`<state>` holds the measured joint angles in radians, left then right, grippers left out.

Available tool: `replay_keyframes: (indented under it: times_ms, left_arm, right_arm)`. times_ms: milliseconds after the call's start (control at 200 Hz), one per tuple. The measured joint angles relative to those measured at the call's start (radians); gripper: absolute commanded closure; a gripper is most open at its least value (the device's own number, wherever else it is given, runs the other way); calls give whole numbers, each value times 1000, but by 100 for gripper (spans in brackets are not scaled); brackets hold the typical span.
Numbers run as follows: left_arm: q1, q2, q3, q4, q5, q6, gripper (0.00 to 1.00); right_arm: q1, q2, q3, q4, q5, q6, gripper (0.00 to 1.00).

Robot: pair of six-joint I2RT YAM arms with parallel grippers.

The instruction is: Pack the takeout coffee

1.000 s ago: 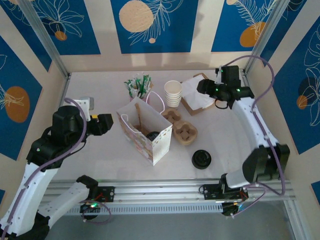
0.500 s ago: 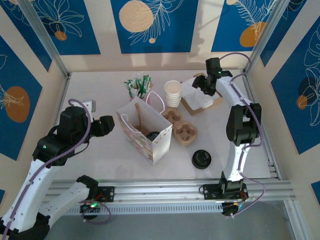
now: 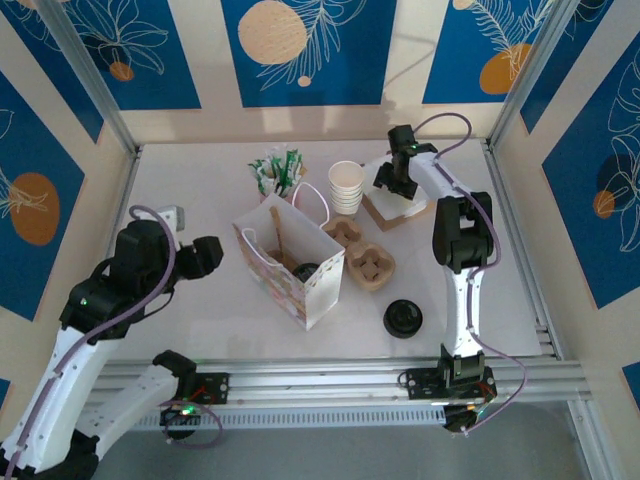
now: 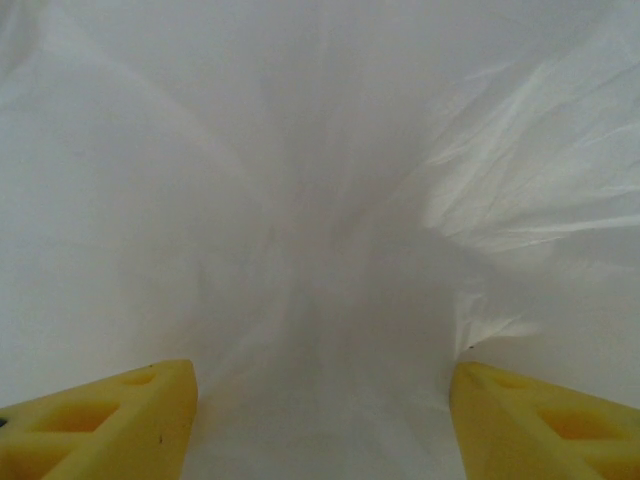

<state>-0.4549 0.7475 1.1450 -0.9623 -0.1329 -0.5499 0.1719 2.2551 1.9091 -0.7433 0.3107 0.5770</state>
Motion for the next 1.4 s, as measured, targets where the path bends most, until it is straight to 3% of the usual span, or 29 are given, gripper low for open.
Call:
replay_keyframes:
  times_ms: [435, 565, 665, 930, 1060, 1201, 1401]
  left_arm:
    - [0, -12, 10, -45, -18, -2, 30]
    - [0, -12, 28, -50, -18, -1, 30]
    - [0, -11, 47, -53, -18, 6, 30]
    - [0, 65, 253, -116, -7, 126, 27]
    - [0, 145, 433, -170, 6, 235, 14]
    - [0, 253, 626, -209, 98, 348, 0]
    - [-8, 362, 738, -182, 266, 457, 0]
  right_arm:
    - [0, 27, 19, -5, 7, 16, 63]
    - [-2, 26, 19, -5, 4, 17, 78]
    - [-8, 8, 3, 6, -5, 18, 100]
    - [-59, -222, -129, 77, -117, 19, 100]
    - [-84, -385, -170, 101, -145, 18, 100]
    - [-104, -585, -255, 116, -175, 10, 100]
    - [-109, -860, -402, 123, -235, 0, 100]
